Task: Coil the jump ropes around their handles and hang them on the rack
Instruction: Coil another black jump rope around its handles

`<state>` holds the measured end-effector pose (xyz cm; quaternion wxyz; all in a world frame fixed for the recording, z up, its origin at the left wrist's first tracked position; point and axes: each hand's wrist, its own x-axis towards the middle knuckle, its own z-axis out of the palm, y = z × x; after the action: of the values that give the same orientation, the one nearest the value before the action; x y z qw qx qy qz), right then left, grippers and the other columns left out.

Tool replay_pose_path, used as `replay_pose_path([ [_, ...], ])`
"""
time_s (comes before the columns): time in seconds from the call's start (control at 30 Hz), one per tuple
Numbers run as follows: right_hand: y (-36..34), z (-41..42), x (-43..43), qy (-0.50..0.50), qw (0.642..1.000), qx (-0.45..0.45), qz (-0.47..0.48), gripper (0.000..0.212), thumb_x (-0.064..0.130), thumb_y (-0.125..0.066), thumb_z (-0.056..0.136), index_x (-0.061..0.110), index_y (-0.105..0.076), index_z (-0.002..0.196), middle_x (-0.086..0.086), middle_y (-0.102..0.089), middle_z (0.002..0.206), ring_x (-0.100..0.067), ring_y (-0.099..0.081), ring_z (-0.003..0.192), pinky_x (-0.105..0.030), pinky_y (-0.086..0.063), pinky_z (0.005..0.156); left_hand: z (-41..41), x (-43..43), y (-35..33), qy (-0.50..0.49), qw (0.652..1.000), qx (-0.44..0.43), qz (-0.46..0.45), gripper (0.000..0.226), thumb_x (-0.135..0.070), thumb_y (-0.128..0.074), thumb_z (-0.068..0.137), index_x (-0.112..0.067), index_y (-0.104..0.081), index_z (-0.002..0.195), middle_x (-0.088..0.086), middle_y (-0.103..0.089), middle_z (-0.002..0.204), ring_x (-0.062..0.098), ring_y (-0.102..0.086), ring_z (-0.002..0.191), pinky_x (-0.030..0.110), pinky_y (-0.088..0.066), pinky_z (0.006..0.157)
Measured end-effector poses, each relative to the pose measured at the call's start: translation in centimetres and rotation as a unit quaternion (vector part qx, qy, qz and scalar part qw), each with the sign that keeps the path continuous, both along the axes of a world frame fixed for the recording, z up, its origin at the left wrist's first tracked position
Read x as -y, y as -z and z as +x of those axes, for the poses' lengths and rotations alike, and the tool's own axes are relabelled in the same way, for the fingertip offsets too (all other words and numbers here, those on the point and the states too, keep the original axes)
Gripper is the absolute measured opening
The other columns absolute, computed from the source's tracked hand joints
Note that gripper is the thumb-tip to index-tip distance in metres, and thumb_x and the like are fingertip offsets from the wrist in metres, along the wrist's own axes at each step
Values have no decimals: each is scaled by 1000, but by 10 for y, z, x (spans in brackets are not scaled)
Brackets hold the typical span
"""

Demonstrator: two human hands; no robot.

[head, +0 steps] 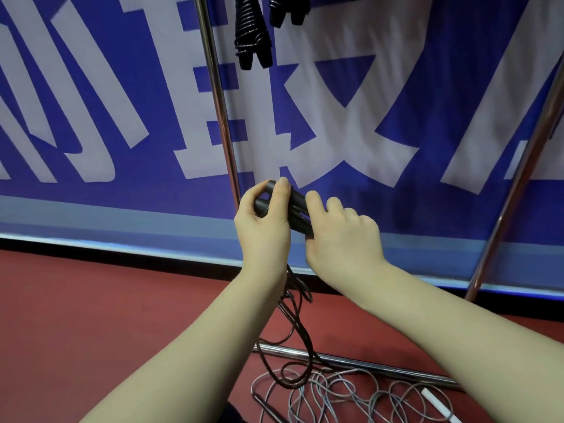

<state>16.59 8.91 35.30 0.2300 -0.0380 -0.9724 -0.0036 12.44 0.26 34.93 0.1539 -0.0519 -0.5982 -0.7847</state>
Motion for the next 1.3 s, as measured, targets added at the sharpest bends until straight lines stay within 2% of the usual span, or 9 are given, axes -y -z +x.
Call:
replay_pose_path([
  [0.33,3,-8,-7,-25,999,27,18,50,17,-48,87,14,-24,130,-4,-38,86,-28,-44,66,-31,-19,46,2,-2,11,-12,998,26,-51,28,-58,-66,79,-35,-68,94,-15,-57,63,12,-55,63,40,-45,67],
  [0.53,8,-13,-11,-22,999,10,39,32,33,-51,96,13,-33,113,-2,-40,82,-27,-49,66,-31,-20,45,6,-7,8,-13,999,21,-23,12,-35,-66,91,-24,-68,94,-14,-56,61,5,-53,56,26,-45,63],
  [0.7,13,-20,-14,-8,1000,8,23,24,14,-50,94,13,-34,110,-1,-37,78,-27,-45,63,-29,-19,43,9,-10,7,-2,1000,11,-25,12,-31,-65,92,-20,-66,90,-15,-52,57,4,-47,52,19,-41,55],
  [0.87,6,-18,-24,-20,999,3,-44,27,16,-50,93,14,-24,97,0,-38,75,-29,-45,66,-33,-33,57,7,-3,-3,76,994,4,-73,21,-29,-65,93,-19,-66,112,-12,-47,55,2,-44,48,22,-38,60],
  [0.93,1,-15,-31,-24,997,-6,-73,27,17,-50,93,15,-23,96,-1,-43,78,-30,-44,68,-34,-32,60,7,1,-8,148,986,9,-73,41,-26,-64,94,-23,-54,134,-2,-44,53,2,-39,45,20,-36,55],
  [1.03,-4,-10,-40,-18,993,-14,-114,24,15,-50,91,14,-27,95,-1,-46,76,-31,-45,69,-35,-33,61,6,9,-11,226,971,-2,-77,55,-20,-60,96,-14,-40,147,-13,-43,51,7,-29,46,18,-30,46],
  [1.13,-7,-8,-47,3,993,-25,-117,26,13,-52,89,14,-27,96,-2,-46,78,-31,-45,70,-35,-33,62,6,14,-12,255,961,-14,-102,40,-19,-58,97,-10,-54,136,-10,-40,56,9,-24,47,19,-27,46],
  [1.23,-11,-6,-55,27,994,-40,-100,29,13,-52,88,14,-25,98,-4,-47,84,-34,-53,78,-35,-32,64,6,18,-13,285,947,10,-151,26,-29,-56,98,-11,-70,111,16,-63,80,10,-20,45,19,-25,44],
  [1.3,-14,-5,-60,39,994,-51,-89,30,12,-53,87,14,-25,98,-4,-47,83,-36,-57,82,-35,-31,63,8,20,-13,313,934,25,-169,31,-30,-51,99,-6,-69,105,16,-73,90,9,-18,41,17,-25,42],
])
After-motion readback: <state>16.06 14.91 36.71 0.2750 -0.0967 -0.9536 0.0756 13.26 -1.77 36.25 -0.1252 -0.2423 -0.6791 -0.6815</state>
